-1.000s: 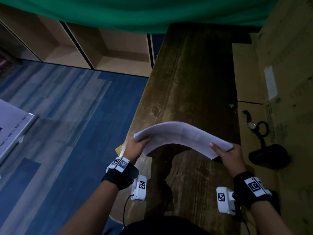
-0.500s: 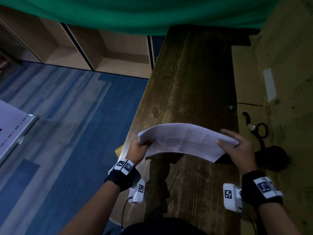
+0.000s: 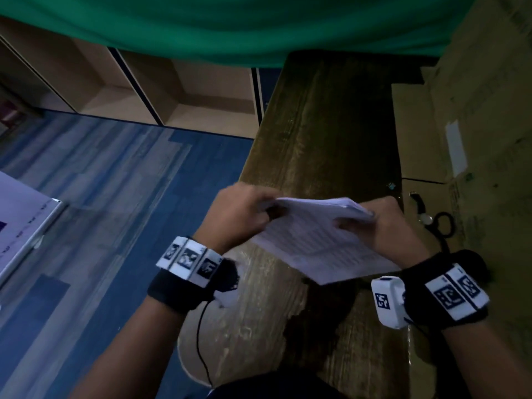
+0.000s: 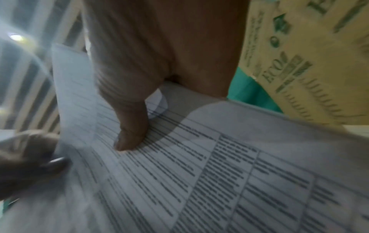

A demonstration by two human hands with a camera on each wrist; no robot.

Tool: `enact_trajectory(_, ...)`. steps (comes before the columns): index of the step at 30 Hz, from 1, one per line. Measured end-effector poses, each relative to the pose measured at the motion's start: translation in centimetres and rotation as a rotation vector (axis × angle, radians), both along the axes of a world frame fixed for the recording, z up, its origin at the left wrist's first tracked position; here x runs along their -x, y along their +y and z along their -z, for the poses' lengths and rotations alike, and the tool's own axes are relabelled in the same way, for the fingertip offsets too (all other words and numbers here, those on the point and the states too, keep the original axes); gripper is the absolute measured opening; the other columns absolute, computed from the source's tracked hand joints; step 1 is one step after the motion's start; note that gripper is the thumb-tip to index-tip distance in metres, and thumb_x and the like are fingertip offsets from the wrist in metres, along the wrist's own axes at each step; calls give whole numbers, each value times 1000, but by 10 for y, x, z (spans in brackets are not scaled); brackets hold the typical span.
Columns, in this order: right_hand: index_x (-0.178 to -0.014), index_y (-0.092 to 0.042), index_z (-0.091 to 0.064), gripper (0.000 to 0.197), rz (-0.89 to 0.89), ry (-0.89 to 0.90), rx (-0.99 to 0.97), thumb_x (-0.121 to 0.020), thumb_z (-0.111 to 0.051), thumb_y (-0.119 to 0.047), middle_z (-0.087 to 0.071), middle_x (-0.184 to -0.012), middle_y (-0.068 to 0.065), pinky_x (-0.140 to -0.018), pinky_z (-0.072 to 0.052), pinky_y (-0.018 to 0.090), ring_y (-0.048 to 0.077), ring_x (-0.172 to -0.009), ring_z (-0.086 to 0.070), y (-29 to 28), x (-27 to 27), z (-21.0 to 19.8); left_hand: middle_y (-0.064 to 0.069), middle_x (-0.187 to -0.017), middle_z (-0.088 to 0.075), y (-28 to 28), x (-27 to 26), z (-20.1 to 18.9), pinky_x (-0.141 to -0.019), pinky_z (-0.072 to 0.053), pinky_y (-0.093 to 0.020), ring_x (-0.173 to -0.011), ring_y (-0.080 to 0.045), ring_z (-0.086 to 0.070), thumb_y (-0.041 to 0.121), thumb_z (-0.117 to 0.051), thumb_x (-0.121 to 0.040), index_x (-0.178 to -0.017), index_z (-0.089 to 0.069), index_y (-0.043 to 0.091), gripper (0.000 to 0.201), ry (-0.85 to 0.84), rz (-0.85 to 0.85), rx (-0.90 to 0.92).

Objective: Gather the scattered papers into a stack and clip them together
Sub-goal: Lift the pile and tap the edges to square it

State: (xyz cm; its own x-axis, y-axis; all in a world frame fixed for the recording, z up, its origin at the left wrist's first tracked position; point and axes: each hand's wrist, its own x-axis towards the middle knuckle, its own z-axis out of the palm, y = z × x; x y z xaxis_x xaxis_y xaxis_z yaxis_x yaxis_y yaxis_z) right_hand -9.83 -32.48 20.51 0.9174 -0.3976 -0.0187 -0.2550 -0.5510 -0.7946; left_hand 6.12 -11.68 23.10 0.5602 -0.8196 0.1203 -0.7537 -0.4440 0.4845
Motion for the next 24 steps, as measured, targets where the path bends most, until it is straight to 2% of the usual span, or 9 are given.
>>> enact_trajectory(2,-74,-7,-72,17,58,-28,-126,-75,-79,-23,-70,-74,21,-64,-53,44,20,-66,-68,-5,10,-2,-4,-71,-73,13,-13,6,-61,-51,-41,-67,-17,-67,41,-76,-75,-83,-76,18,25,305,-75,182)
enact_trajectory(3,-79,-10,-71,12,76,-73,-224,-75,-79,-19,-70,-81,20,-69,-56,42,18,-74,-71,-6,13,-4,-5,-71,-74,18,-16,11,-60,-52,-39,-66,-17,-67,40,-81,-70,-79,-77,14,29,506,-100,312)
enact_trajectory(5,-85,-26,-64,22,136,-157,-364,-76,-77,-10,-69,-90,7,-68,-59,23,-4,-77,-67,-2,14,-5,3,-79,-77,22,-12,22,-66,-55,-27,-74,-9,-69,39,-87,-62,-81,-79,16,32,850,-72,534)
enact_trajectory(7,-89,-26,-57,31,208,-206,-408,-78,-73,-2,-62,-88,-5,-59,-51,6,-19,-72,-61,7,11,-4,6,-88,-78,16,-1,34,-75,-57,-25,-85,-8,-71,40,-87,-60,-88,-79,22,34,994,-39,647)
enact_trajectory(13,-109,-12,-55,36,316,-281,-559,-79,-71,0,-61,-96,-3,-63,-52,10,-12,-80,-64,16,7,33,7,-89,-77,-15,21,42,-83,-58,-37,-90,-13,-70,14,-75,-81,-91,-76,28,17,863,-248,733)
enact_trajectory(18,-88,-30,-53,32,340,-82,-565,-77,-75,-8,-62,-90,-3,-64,-53,23,6,-88,-65,30,16,61,-11,-88,-75,-17,38,86,-85,-57,-58,-87,-24,-72,12,-75,-82,-75,-77,25,15,852,-511,519)
enact_trajectory(20,-88,-26,-57,32,363,-109,-528,-73,-79,-8,-65,-90,-1,-67,-57,28,8,-87,-68,30,19,60,-14,-90,-75,-14,40,87,-85,-59,-52,-86,-22,-71,7,-76,-81,-84,-76,18,11,884,-503,541)
enact_trajectory(22,-91,-20,-64,25,337,-221,-475,-74,-78,-7,-71,-87,-6,-67,-57,17,-4,-81,-68,27,20,46,-8,-90,-76,-13,39,74,-79,-59,-37,-86,-16,-72,8,-78,-78,-92,-75,11,14,826,-425,637)
enact_trajectory(24,-103,-13,-69,25,254,-327,-452,-79,-76,-16,-75,-99,-5,-75,-56,18,3,-94,-69,21,19,31,4,-85,-76,-15,36,58,-73,-55,-24,-82,-10,-70,20,-79,-77,-87,-77,19,10,756,-355,707)
